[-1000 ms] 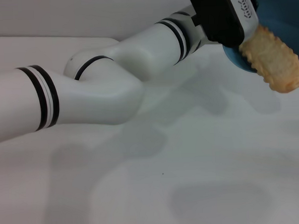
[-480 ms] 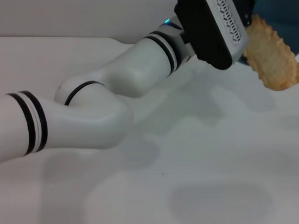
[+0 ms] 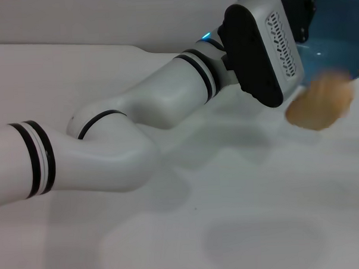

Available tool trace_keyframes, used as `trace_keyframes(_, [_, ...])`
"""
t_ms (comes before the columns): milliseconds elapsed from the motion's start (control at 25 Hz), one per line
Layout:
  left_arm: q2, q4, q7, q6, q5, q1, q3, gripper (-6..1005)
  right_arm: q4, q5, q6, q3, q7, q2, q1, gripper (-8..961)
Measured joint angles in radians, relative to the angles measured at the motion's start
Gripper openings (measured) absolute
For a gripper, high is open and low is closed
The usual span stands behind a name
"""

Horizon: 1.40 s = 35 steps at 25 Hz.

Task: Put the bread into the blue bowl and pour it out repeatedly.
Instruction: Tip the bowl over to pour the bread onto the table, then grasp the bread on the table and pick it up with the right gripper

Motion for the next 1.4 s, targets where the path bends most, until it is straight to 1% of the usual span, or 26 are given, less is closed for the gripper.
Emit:
trace_keyframes(360, [0.000, -0.020, -0.098, 0.023, -0.005, -0.001, -0.037, 1, 0.013, -0.006, -0.005, -0.014, 0.023, -0.003, 0.002, 438])
trace_keyframes(480, [0.000, -0.023, -0.160, 0.066, -0.007, 0.000, -0.082, 1, 0.011, -0.050, -0.006, -0.027, 0.114, -0.005, 0.006, 461])
trace_keyframes(560, [0.000, -0.034, -0.208, 0.103, -0.008, -0.003, -0.117, 1, 0.006, -0.115, -0.015, -0.038, 0.200, -0.009, 0.015, 477])
trace_keyframes(640, [0.000, -0.055, -0.252, 0.127, -0.008, -0.010, -0.141, 1, 0.004, -0.197, -0.031, -0.059, 0.284, -0.019, 0.030, 493])
trace_keyframes(680, [0.000, -0.064, -0.269, 0.134, -0.008, -0.013, -0.146, 1, 0.002, -0.271, -0.044, -0.080, 0.359, -0.026, 0.049, 501])
trace_keyframes(760, [0.000, -0.081, -0.303, 0.139, -0.008, -0.018, -0.159, 1, 0.002, -0.300, -0.051, -0.090, 0.384, -0.027, 0.061, 517])
trace_keyframes(840, [0.000, -0.089, -0.332, 0.150, -0.008, -0.019, -0.185, 1, 0.002, -0.328, -0.064, -0.110, 0.403, -0.023, 0.081, 532])
trace_keyframes(880, [0.000, -0.093, -0.346, 0.158, -0.008, -0.022, -0.203, 1, 0.003, -0.335, -0.067, -0.124, 0.410, -0.018, 0.092, 540])
trace_keyframes(920, [0.001, -0.100, -0.373, 0.180, -0.008, -0.027, -0.228, 1, 0.010, -0.339, -0.064, -0.155, 0.421, -0.009, 0.118, 548])
trace_keyframes(1000, [0.001, -0.104, -0.384, 0.188, -0.008, -0.030, -0.235, 1, 0.018, -0.339, -0.059, -0.164, 0.423, -0.007, 0.130, 603])
trace_keyframes(1200, [0.001, -0.118, -0.400, 0.195, -0.008, -0.032, -0.241, 1, 0.125, -0.343, -0.021, -0.174, 0.432, -0.004, 0.222, 740])
trace_keyframes(1280, [0.001, -0.121, -0.413, 0.199, -0.008, -0.033, -0.241, 1, 0.161, -0.350, 0.004, -0.191, 0.465, -0.004, 0.260, 741])
trace_keyframes(1400, [0.001, -0.123, -0.431, 0.203, -0.008, -0.035, -0.244, 1, 0.196, -0.355, 0.051, -0.247, 0.532, -0.003, 0.303, 742])
